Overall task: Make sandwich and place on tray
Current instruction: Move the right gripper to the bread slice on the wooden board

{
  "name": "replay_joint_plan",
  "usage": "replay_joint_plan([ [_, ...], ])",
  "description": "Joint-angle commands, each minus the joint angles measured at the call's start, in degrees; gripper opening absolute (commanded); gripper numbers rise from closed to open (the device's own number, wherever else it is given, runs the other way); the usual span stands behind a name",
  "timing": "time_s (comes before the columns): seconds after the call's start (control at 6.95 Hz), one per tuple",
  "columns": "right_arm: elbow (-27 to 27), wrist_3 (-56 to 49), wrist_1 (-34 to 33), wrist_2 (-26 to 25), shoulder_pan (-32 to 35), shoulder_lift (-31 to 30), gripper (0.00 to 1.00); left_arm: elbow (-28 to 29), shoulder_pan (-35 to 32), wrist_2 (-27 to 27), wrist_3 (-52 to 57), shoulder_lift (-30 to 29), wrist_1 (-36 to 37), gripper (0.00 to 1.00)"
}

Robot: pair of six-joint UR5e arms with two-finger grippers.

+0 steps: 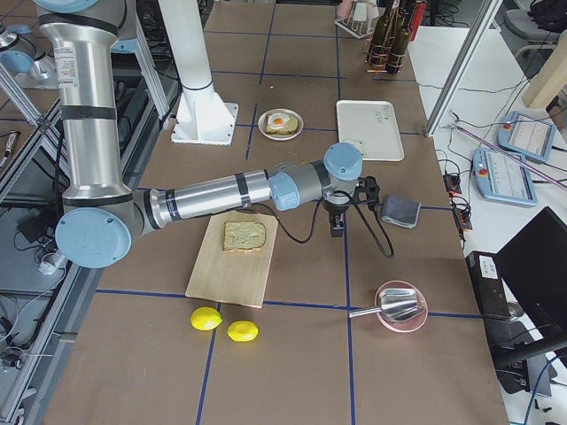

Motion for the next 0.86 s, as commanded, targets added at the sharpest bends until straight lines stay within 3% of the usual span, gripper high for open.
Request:
replay_joint_plan([
  [0.0,5.2,7.4,3.0,-2.9,-4.4,-5.0,1.0,-4.6,3.8,0.4,-9.6,-0.6,-2.3,1.0],
  [0.14,8.3,10.0,6.7,-3.6,-6.2,-10.9,1.0,-8.0,6.1,0.4,-14.9,-0.4,-2.2,1.0],
  [0.43,8.4,21.4,29.0,-5.4,-11.3,-24.7,1.0,-11.5,9.8,0.4,-22.3,-0.4,-2.4,1.0],
  [0.58,8.3,27.7,35.6,-6.8,-15.9,-28.5,1.0,-12.6,11.5,0.5,-26.4,-0.5,-2.6,1.0],
  [0.72,8.3,31.0,35.9,-10.6,-20.6,-29.1,1.0,-13.6,12.4,0.6,-28.5,-0.5,-2.6,1.0],
])
